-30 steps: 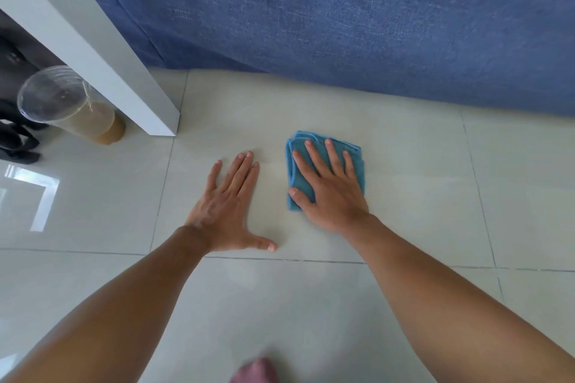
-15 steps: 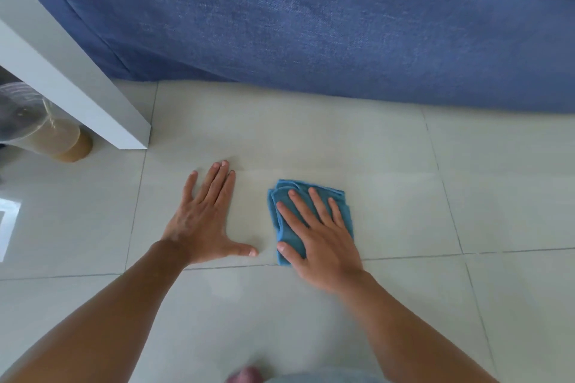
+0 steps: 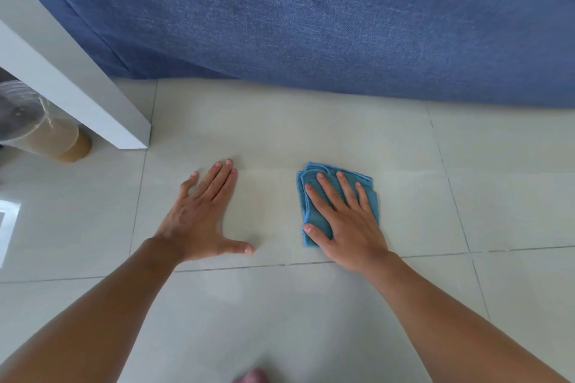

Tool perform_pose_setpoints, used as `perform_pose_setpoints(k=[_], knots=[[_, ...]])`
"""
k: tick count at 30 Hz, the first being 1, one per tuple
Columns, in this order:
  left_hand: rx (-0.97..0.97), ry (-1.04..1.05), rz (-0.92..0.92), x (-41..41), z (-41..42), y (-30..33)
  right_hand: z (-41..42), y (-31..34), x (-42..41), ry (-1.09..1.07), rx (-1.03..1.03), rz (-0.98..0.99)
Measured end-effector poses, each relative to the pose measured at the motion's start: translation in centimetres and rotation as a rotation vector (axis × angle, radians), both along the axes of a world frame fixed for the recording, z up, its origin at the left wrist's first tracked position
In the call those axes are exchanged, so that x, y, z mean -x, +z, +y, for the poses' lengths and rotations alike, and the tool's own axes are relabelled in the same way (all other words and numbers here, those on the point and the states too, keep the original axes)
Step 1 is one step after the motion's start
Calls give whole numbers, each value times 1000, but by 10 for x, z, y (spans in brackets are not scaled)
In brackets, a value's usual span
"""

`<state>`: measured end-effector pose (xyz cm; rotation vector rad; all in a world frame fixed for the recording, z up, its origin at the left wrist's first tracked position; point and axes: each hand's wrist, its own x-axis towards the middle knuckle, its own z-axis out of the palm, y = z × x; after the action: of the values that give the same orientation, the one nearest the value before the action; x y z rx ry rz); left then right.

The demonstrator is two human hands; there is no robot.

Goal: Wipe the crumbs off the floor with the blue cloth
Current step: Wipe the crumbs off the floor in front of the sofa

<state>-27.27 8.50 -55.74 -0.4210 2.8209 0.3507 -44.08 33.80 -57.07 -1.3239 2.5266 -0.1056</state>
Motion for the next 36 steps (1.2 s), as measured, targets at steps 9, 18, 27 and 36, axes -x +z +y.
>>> perform_pose_setpoints(k=[9, 18, 27, 36], knots=[[36, 96, -21, 2, 3, -1, -23, 0, -7, 47, 18, -20], [43, 81, -38, 1, 2, -4, -108, -8, -23, -11, 47, 2], [71, 79, -78, 3, 0, -3, -128, -15, 55, -244, 83, 62], [67, 88, -66, 2, 1, -1, -20, -6, 17, -367, -35, 68]])
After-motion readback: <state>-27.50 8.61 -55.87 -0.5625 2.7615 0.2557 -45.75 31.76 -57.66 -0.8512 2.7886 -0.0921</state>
